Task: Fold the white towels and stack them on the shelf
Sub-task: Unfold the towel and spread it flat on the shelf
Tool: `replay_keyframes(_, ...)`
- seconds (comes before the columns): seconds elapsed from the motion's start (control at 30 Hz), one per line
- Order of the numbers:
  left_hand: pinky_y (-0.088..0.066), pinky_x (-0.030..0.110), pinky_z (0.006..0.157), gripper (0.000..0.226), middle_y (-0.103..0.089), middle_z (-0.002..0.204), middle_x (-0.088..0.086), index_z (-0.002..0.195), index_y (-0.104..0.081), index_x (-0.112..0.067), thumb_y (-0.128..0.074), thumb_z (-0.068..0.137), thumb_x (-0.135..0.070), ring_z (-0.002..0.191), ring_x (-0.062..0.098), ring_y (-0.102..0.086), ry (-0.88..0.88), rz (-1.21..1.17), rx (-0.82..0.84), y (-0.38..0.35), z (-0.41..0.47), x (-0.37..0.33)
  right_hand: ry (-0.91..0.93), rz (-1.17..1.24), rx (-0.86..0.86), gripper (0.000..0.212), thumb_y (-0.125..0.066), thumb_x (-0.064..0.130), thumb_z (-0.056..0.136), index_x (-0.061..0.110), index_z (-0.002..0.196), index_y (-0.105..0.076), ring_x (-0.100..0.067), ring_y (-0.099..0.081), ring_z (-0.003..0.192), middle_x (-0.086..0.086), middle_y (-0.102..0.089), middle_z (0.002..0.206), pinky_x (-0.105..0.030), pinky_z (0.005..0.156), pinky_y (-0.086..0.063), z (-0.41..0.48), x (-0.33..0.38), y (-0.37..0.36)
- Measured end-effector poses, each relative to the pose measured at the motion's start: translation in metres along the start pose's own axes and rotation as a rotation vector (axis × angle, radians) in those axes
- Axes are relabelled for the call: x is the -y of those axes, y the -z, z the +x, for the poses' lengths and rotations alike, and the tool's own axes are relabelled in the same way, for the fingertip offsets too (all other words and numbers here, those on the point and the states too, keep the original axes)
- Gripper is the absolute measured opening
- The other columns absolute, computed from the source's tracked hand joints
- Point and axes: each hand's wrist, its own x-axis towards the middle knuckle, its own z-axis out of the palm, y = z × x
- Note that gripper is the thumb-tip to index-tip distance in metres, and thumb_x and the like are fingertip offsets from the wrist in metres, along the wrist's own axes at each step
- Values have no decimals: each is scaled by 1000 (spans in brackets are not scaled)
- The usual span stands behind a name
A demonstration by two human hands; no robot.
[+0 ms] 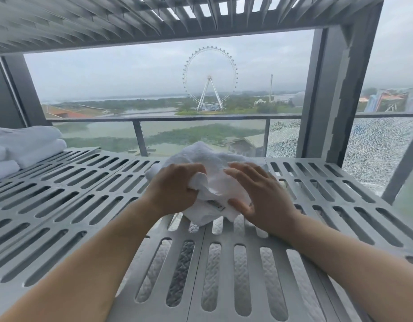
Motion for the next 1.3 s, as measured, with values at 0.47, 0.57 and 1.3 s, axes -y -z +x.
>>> replay_keyframes(0.47, -50, 34, 66, 28, -66, 78, -7, 84, -59, -33, -61, 56, -30, 76, 22, -61, 14, -107, 55, 7, -2, 7, 11, 6, -136, 15, -54, 23, 88, 13, 95, -64, -28, -61, 79, -1, -68, 93, -39, 52, -50, 6, 8, 2)
replay_keyframes(0.57, -50, 28, 72, 57, -66, 97, -16, 109, -53, -40, -69, 57, -55, 85, 9, -63, -86, 23, 69, 9, -3, -1, -2, 32, -138, 12, -61, 19, 86, 13, 96, -65, -28, -62, 82, -1, -69, 94, -40, 54, -51, 6, 8, 2)
replay_keyframes(1.3, -33, 29, 55, 25, -65, 78, 5, 106, -48, -20, -37, 95, -39, 69, 32, -62, 132, 315, -231, -12, -5, -1, -342, 24, 223, 57, -54, 40, 87, 17, 134, -32, -29, -48, 117, -7, -49, 130, -42, 91, -43, 25, -2, 9)
